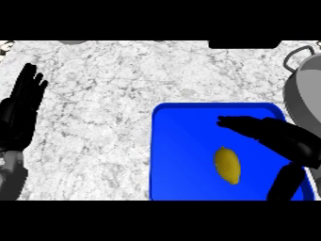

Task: Pick the lemon from the tray and place it in the pot

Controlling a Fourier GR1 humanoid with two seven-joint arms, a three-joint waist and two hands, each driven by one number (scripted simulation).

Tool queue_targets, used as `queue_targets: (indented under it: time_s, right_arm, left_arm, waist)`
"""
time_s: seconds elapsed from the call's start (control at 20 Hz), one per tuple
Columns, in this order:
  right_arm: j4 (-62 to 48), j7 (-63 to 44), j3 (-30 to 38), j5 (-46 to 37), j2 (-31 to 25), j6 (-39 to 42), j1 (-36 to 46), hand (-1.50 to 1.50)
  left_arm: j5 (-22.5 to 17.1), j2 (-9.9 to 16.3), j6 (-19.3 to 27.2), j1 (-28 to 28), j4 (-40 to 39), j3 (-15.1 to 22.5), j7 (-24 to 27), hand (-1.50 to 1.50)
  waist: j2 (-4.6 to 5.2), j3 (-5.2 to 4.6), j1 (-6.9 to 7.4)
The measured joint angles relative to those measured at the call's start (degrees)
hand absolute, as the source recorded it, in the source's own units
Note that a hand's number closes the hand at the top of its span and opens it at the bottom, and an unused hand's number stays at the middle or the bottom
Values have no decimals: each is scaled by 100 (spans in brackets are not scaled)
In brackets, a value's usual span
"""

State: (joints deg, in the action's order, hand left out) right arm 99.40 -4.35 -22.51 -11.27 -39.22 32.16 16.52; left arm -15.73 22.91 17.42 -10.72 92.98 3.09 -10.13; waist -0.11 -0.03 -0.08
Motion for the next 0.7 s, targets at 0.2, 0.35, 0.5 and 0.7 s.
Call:
queue_targets:
  time_s: [0.2,0.35,0.5,0.7]
  right_arm:
    - [229,-438,-112,-314,436,103,-147,-150]
    - [259,-676,-87,-560,581,252,-156,-150]
    - [207,-687,-124,-980,695,221,-292,-150]
    - [107,-555,-5,-1375,905,311,-367,-150]
  left_arm:
    - [175,-109,-23,-45,24,-44,-104,0]
    - [228,-187,-108,-57,2,-97,-134,0]
    - [380,-324,-60,-110,13,-76,-184,0]
    - [420,-396,-257,-72,-55,-263,-115,0]
  waist:
    - [5,2,5]
    - [7,2,9]
    - [8,2,7]
    - [10,3,9]
